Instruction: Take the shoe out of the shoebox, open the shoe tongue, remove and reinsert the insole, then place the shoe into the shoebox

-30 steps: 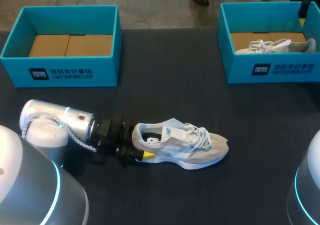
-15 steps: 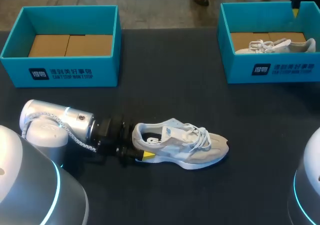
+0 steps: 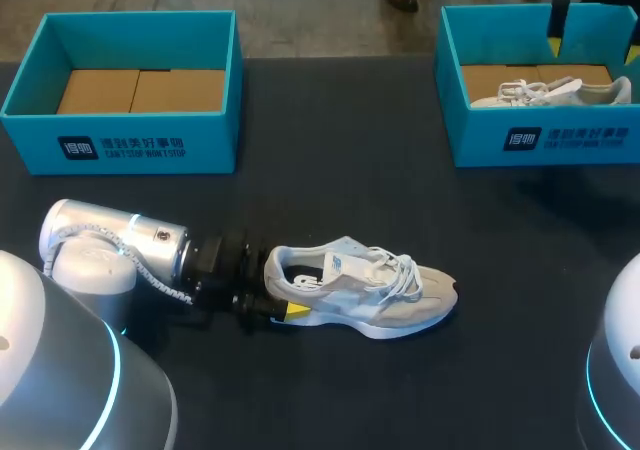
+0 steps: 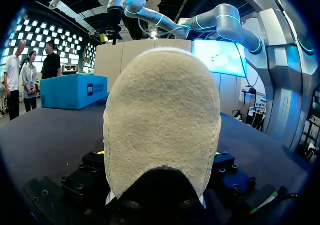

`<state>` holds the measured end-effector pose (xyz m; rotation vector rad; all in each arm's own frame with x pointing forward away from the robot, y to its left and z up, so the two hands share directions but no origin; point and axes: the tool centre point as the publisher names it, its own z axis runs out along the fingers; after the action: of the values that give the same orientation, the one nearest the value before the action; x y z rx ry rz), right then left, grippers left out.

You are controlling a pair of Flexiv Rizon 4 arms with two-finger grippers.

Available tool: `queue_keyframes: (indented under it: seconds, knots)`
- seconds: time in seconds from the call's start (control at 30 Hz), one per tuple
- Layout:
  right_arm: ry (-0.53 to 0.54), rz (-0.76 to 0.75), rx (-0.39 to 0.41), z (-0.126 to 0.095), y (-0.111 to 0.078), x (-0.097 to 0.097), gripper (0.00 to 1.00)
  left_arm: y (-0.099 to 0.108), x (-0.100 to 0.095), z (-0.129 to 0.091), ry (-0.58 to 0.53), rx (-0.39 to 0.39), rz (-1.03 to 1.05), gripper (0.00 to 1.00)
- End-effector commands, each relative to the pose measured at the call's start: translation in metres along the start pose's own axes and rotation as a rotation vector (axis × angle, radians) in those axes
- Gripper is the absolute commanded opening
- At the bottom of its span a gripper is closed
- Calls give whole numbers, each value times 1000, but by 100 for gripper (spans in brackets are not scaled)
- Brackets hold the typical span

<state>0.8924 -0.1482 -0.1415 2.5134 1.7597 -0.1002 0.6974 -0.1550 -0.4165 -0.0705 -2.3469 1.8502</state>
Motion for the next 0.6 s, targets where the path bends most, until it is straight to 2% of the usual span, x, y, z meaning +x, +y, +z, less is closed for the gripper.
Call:
queue_keyframes:
  seconds: [0.03,0.2,0.23,0.27,0.33,0.4,0.43,0.6]
  knots:
    - [4,1,-3,1,-1,-2,100,3,1,0,-2,-1,0,0]
    - [4,1,-3,1,-1,-2,100,3,1,0,-2,-1,0,0]
    - [12,-1,-7,-4,-1,3,100,3,1,0,-2,-1,0,0]
    - [-37,31,-18,-12,-8,17,100,3,1,0,-2,-1,0,0]
    - [-28,15,-23,-15,-23,35,100,3,1,0,-2,-1,0,0]
    - [-61,21,-32,-14,-50,57,100,3,1,0,-2,-1,0,0]
    - [-47,12,-32,-14,-58,62,100,3,1,0,-2,-1,0,0]
    - [-20,10,-5,2,-116,98,100,3,1,0,-2,-1,0,0]
